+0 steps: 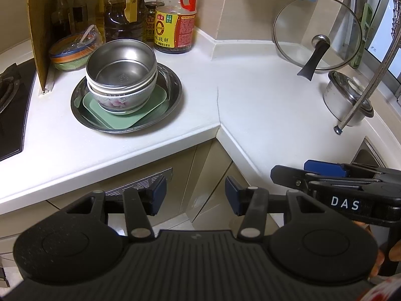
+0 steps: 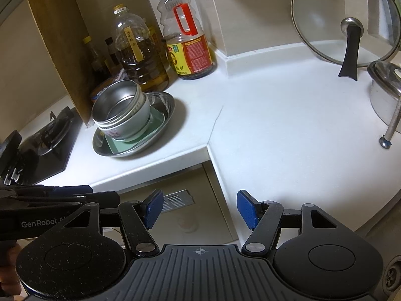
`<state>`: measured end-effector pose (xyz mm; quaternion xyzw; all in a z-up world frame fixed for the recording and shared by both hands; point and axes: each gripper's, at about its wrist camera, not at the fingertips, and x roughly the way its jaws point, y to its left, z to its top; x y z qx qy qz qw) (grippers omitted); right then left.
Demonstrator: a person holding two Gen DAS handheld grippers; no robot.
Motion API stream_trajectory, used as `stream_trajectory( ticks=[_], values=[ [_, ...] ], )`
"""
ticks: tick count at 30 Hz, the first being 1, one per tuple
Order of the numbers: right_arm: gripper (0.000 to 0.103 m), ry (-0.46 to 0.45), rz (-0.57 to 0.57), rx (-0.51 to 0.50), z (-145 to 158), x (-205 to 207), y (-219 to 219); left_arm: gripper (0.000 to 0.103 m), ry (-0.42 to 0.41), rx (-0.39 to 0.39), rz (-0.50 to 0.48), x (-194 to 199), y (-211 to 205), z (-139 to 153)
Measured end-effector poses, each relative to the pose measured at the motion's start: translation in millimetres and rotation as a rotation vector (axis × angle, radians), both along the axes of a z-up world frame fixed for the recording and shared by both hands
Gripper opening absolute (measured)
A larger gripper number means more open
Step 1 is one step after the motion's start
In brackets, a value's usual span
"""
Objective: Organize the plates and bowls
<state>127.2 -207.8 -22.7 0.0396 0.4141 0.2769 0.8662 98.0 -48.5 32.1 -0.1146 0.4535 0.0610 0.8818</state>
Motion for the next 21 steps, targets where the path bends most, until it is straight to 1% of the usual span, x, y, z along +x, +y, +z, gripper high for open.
stream_trajectory(
  ticks=[21],
  values=[
    [0.065, 0.01, -0.007, 0.002, -2.0, 4.7, -0.5, 0.049, 0.002, -0.001, -0.005, 5.8, -3.8, -2.0]
  ],
)
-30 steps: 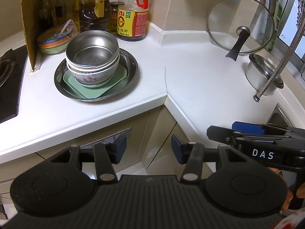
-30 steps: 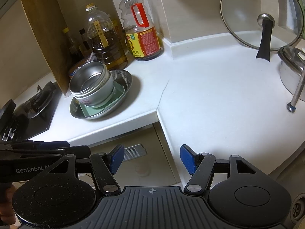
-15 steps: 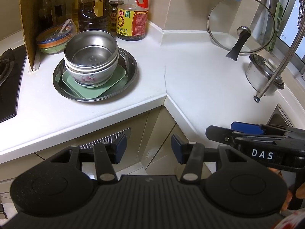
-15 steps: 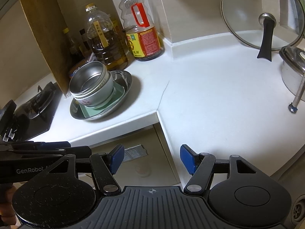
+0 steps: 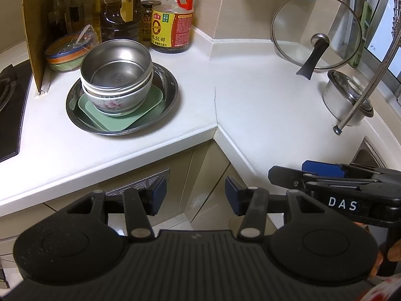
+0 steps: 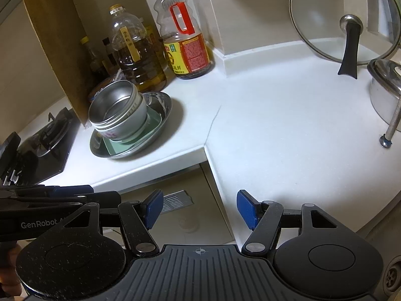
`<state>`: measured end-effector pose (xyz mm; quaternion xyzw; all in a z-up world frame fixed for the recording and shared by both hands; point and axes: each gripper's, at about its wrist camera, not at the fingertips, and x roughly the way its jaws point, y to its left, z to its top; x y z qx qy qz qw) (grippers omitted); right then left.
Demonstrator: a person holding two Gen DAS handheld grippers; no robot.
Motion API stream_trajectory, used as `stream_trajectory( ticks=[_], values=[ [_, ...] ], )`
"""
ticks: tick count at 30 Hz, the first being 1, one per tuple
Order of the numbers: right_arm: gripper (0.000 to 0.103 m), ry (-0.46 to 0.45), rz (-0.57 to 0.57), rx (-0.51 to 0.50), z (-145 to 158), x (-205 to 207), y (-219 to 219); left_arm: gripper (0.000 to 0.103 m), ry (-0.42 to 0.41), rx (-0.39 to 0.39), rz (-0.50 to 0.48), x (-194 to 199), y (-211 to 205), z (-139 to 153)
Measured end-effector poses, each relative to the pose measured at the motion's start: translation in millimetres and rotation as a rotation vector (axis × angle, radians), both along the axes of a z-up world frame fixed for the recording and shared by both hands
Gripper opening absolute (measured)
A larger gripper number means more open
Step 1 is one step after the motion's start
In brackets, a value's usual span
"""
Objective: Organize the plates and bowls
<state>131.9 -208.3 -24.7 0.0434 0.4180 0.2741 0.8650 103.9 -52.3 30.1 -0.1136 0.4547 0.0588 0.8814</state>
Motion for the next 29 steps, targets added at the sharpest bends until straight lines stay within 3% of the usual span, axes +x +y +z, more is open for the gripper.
stream_trajectory(
  ticks=[29],
  values=[
    [0.065, 0.01, -0.006, -0.003, -4.4, 6.5, 1.4, 0.05, 0.0, -0.007, -0.007, 8.4, -0.3, -3.1]
  ],
)
